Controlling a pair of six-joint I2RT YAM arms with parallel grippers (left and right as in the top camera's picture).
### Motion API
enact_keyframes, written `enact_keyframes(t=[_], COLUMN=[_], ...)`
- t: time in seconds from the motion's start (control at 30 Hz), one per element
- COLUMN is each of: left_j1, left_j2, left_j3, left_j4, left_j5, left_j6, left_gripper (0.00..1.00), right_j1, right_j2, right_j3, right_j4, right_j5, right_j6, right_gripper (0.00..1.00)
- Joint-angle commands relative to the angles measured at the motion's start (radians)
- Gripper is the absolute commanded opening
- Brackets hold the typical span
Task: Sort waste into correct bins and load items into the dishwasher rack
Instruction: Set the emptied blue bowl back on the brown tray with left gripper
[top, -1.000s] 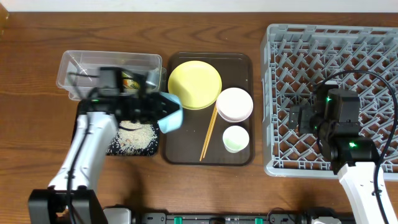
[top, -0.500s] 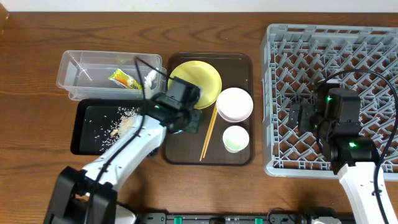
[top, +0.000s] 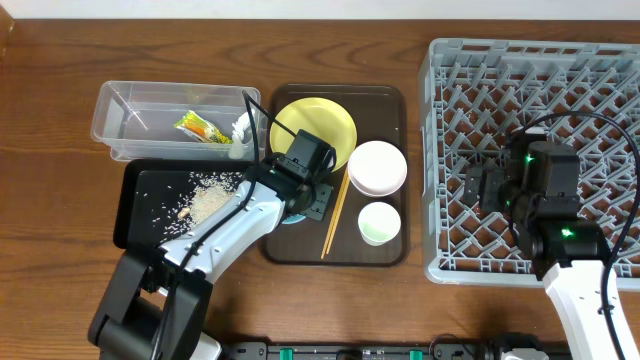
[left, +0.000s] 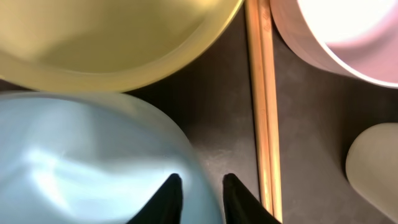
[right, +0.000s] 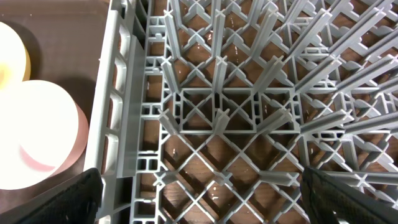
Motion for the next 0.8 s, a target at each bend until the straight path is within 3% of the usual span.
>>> enact_keyframes(t=[0.0, 0.3, 0.43, 0.6, 0.77], left_j1=[-0.002, -0.001, -0.001, -0.009, -0.055], left_j2=[0.000, -0.144, -0.215, -0.208, -0.151], left_j3=[0.001, 0.090, 0.107, 0.099, 0.084], left_j4=[-0.008, -0.061, -0.030, -0.035, -0.036], left_j5=[-0.018, -0.014, 0.073, 0.214, 0.222], left_j6=[0.006, 0.007, 0.007, 0.006, -0.002], left_gripper=[0.28, 0.41, 0.44, 0.45, 0.45], right_j1=[-0.008, -0.008, -0.008, -0.008, -0.008], right_j2=[0.000, 0.000, 0.000, 0.000, 0.000], right_j3=[0.020, 0.020, 0.020, 0.020, 0.020], right_j4=[0.000, -0.002, -0.003, -0.003, -0.004], right_j5=[-0.004, -0.004, -0.004, -0.004, -0.004], right_j6=[0.013, 0.013, 0.014, 0.014, 0.014], right_gripper=[0.99, 0.99, 0.99, 0.99, 0.99])
